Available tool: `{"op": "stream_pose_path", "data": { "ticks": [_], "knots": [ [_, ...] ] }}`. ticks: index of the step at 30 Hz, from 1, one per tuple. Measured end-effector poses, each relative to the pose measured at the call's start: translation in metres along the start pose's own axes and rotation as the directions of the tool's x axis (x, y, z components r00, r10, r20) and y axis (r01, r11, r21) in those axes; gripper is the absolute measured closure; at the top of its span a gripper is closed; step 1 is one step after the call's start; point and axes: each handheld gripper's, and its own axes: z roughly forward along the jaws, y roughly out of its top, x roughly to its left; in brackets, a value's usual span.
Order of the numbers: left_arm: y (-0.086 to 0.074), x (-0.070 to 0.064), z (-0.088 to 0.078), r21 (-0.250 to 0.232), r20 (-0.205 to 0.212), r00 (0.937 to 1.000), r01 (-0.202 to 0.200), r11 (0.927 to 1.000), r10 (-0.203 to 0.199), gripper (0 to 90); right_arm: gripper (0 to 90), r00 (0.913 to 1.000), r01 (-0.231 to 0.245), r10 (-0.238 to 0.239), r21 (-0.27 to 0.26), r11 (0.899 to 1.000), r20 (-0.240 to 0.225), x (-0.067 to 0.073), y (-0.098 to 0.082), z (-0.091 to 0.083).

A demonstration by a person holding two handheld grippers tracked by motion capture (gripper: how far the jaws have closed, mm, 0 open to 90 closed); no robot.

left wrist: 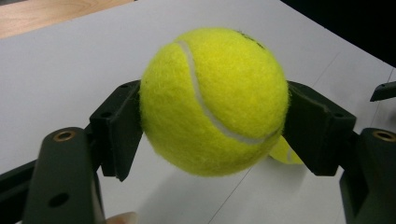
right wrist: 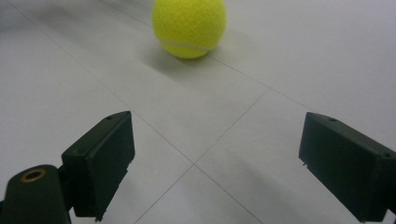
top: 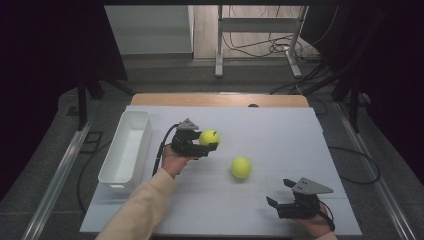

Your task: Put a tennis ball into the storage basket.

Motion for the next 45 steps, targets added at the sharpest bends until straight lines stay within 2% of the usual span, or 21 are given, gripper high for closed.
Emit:
{"op": "stream_pose_path", "data": {
  "ticks": [23,45],
  "knots": [
    [0.001,0.007,-0.022,-0.038,-0.012,0.9999,0.001,0.9993,-0.002,26.5,10.8,1.0000,0.002,-0.002,0.000,1.000,-0.001,0.000,0.000,0.000],
    [0.004,0.016,-0.042,-0.064,-0.044,0.9989,0.013,0.9979,-0.015,26.5,10.8,1.0000,0.000,0.000,-0.001,1.000,0.001,0.000,0.000,0.000]
  ]
}}
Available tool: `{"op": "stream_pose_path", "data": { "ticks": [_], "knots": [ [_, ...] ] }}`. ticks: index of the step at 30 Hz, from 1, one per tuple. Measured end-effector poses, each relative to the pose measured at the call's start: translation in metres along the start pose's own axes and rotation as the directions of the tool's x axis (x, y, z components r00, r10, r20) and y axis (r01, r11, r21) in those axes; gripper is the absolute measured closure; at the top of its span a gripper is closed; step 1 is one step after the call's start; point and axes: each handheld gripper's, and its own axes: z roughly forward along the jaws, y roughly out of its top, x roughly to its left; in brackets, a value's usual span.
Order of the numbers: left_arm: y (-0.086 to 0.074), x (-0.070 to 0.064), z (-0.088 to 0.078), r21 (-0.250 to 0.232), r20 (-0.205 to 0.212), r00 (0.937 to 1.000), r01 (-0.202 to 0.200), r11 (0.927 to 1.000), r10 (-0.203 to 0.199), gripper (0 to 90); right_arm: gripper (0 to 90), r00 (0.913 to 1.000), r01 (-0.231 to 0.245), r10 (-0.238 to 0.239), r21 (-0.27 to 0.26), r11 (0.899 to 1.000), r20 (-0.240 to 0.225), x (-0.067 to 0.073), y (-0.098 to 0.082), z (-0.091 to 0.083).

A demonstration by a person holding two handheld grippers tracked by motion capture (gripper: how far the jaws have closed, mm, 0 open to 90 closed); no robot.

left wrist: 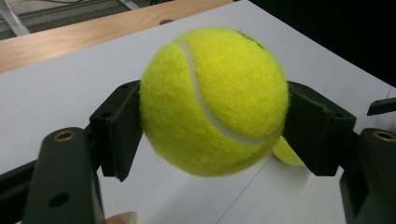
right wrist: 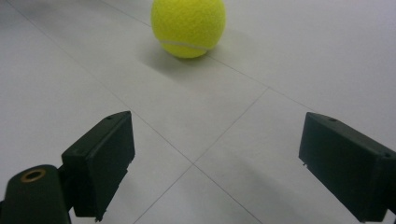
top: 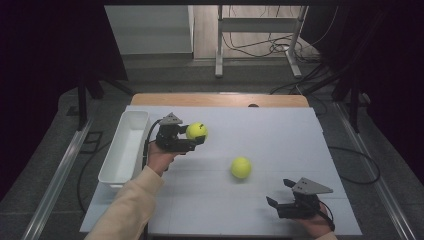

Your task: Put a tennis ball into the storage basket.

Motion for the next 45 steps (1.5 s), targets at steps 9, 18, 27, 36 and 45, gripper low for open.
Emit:
{"op": "stream_pose_path", "data": {
  "ticks": [9,18,27,36,45],
  "knots": [
    [0.002,0.004,-0.010,-0.015,-0.016,0.9999,-0.003,0.9999,0.003,26.5,10.8,1.0000,0.000,0.000,0.002,1.000,0.000,0.000,0.000,0.000],
    [0.003,0.009,-0.015,-0.019,-0.028,0.9996,0.003,0.9998,-0.003,26.4,10.8,1.0000,0.000,0.000,0.002,1.000,0.001,0.000,0.000,0.000],
    [0.003,0.013,-0.021,-0.027,-0.043,0.9990,0.009,0.9996,-0.010,26.5,10.8,1.0000,0.001,-0.001,0.004,1.000,0.002,0.000,0.000,0.001],
    [0.004,0.017,-0.027,-0.037,-0.056,0.9983,0.014,0.9992,-0.016,26.4,10.8,1.0000,0.001,-0.001,0.005,1.000,0.002,0.000,0.000,0.001],
    [0.004,0.021,-0.035,-0.046,-0.071,0.9972,0.021,0.9987,-0.024,26.4,10.8,1.0000,0.003,-0.003,0.005,1.000,0.003,0.000,0.000,0.001]
  ]
}}
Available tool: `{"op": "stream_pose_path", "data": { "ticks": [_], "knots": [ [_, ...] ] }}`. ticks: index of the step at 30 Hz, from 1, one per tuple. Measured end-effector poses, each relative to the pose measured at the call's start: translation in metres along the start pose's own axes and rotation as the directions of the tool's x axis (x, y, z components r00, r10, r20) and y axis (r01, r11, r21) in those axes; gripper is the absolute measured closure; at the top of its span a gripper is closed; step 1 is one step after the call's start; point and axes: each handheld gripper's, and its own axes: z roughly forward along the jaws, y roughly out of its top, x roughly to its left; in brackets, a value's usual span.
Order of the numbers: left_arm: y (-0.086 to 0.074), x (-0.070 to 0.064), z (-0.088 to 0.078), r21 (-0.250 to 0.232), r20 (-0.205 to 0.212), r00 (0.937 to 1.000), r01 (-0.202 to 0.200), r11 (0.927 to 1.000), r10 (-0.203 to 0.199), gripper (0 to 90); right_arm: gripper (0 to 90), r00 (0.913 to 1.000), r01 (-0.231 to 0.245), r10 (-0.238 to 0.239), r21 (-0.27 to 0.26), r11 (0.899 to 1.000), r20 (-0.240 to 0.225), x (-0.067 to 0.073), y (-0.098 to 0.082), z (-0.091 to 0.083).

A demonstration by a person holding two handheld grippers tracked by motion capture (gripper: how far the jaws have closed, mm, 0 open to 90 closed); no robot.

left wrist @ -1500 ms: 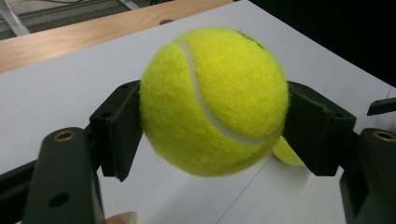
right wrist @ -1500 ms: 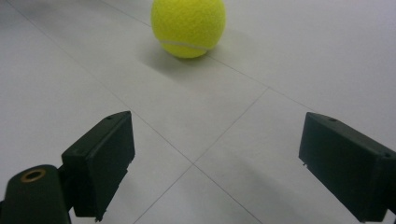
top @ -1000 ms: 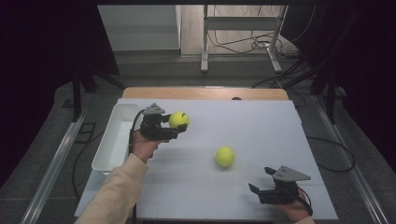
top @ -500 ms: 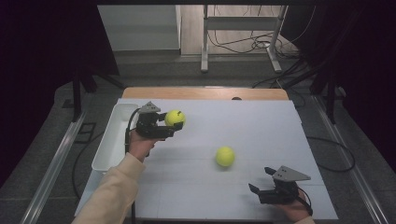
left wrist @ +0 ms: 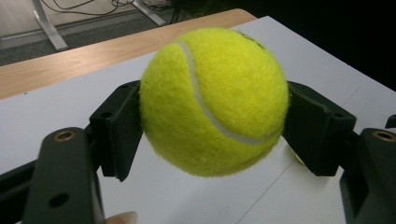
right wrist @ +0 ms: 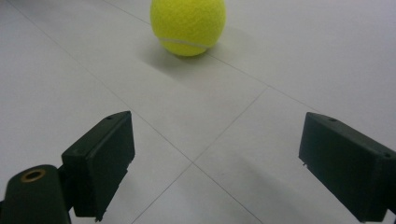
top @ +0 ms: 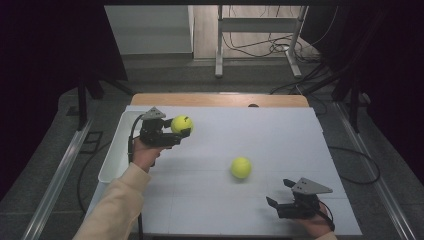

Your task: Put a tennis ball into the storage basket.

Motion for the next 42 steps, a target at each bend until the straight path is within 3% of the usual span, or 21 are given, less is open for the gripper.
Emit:
{"op": "stream_pose_path", "data": {
  "ticks": [42],
  "knots": [
    [0.004,0.016,-0.023,-0.033,-0.052,0.9984,0.020,0.9993,-0.022,26.4,10.8,1.0000,-0.002,0.002,0.007,1.000,0.003,0.000,0.000,0.001]
  ]
}}
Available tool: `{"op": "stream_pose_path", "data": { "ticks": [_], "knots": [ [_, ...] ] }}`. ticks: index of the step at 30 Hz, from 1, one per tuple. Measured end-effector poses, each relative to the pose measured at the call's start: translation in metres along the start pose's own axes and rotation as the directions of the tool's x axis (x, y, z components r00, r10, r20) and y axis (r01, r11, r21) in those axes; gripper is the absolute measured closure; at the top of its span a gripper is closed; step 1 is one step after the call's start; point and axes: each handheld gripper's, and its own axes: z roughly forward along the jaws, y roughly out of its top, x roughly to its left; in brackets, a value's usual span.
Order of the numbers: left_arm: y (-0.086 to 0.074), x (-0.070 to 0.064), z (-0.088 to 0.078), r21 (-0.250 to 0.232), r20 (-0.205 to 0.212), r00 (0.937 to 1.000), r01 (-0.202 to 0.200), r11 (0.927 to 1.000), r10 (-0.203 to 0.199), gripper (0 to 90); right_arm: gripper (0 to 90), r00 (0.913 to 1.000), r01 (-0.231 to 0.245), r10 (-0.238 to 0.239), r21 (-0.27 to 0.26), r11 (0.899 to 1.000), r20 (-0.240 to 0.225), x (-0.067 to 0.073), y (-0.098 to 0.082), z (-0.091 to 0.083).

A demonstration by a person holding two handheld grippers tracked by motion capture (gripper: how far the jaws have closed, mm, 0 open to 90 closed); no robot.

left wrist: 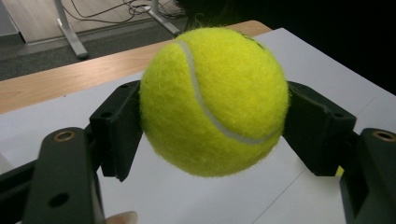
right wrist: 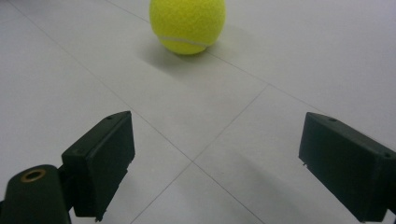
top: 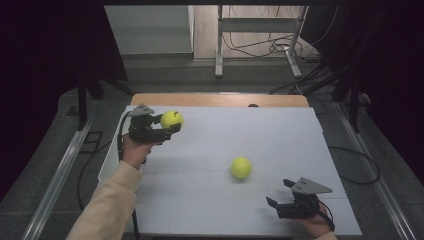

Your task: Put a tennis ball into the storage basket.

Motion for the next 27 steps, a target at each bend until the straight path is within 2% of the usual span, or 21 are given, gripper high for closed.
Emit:
{"op": "stream_pose_path", "data": {
  "ticks": [27],
  "knots": [
    [-0.004,0.021,-0.018,-0.009,-0.062,0.9976,0.031,0.9995,-0.032,26.4,10.8,1.0000,0.002,-0.002,0.006,1.000,0.005,0.000,0.000,0.000]
  ]
}}
